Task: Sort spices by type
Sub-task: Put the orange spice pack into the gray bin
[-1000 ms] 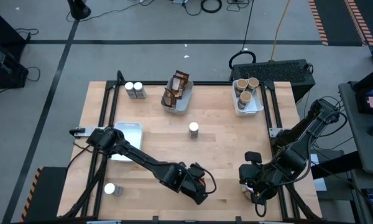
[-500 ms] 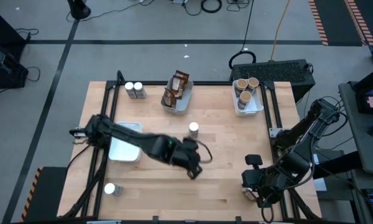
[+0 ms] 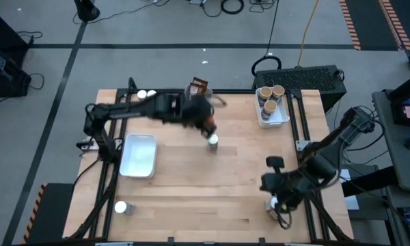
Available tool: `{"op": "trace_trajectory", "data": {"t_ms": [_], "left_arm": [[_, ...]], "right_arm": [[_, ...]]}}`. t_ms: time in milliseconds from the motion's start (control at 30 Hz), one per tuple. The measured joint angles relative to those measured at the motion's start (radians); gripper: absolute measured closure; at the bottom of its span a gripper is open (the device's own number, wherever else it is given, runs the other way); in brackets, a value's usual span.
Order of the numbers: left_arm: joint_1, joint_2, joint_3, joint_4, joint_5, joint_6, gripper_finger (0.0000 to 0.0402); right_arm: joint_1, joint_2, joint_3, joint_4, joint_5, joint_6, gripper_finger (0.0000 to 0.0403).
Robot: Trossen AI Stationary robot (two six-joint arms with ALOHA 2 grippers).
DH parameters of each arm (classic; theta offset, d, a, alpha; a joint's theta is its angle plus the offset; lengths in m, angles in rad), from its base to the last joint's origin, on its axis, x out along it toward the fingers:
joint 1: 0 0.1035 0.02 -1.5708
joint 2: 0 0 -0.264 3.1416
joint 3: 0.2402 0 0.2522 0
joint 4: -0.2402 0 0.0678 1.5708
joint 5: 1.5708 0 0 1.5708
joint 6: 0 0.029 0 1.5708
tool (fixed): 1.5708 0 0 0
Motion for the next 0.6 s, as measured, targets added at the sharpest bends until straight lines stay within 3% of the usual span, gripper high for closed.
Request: {"op": "trace_trajectory", "data": {"t_ms": [167,300,600], "left_arm": [[0.183,0.017,0.000,0.046,0.081,0.201,0.0401],[0.297,0.030,-0.001,0.065,0.094,0.354,0.0401],[0.463,0.049,-0.029,0.146,0.094,0.393,0.0401]], "right_arm": [[-0.160,-0.038,0.000,0.013,0.035,0.021,0.0403],[-0.275,-0.045,0.000,0.017,0.130,0.118,0.0403],[-0.433,-0.044,0.000,0.078,0.121,0.160,0.0403]]}}
